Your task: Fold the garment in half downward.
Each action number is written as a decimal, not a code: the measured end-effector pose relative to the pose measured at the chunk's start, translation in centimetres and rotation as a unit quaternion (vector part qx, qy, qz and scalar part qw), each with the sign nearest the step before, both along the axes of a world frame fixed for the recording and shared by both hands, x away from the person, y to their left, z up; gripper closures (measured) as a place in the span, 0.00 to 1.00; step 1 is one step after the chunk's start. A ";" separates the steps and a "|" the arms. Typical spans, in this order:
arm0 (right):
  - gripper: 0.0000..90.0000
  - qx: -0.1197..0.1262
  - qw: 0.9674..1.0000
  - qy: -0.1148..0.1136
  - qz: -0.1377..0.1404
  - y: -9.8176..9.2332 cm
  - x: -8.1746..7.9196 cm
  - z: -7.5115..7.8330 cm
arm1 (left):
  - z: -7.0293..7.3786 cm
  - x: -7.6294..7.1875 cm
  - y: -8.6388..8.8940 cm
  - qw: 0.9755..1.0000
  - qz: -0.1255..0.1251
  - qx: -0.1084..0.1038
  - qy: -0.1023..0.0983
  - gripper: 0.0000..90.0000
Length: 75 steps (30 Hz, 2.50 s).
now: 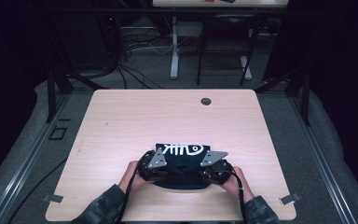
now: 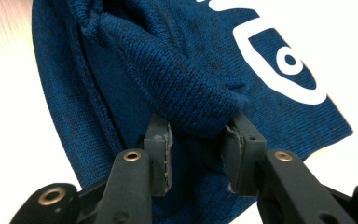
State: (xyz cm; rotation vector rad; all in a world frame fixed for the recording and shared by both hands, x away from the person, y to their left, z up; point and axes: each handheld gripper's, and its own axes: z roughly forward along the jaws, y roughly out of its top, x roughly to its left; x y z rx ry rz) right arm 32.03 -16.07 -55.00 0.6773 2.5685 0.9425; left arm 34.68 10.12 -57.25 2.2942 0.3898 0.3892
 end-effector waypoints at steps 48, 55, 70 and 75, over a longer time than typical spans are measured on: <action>0.32 0.071 0.989 0.024 -0.130 -0.2 0.8 0.7 | 0.5 -1.0 0.6 0.995 0.094 -0.004 0.033 0.29; 0.29 0.041 0.989 0.044 -0.134 -0.9 0.2 -1.0 | 0.1 -1.2 0.9 0.995 0.099 -0.010 0.029 0.29; 0.10 0.061 0.985 0.018 -0.159 -1.6 0.0 -1.2 | 0.4 -1.1 1.4 0.992 0.120 -0.027 0.022 0.13; 0.12 0.104 0.979 0.004 -0.178 -3.7 -0.2 0.4 | 2.0 -1.1 3.1 0.986 0.155 -0.053 -0.001 0.06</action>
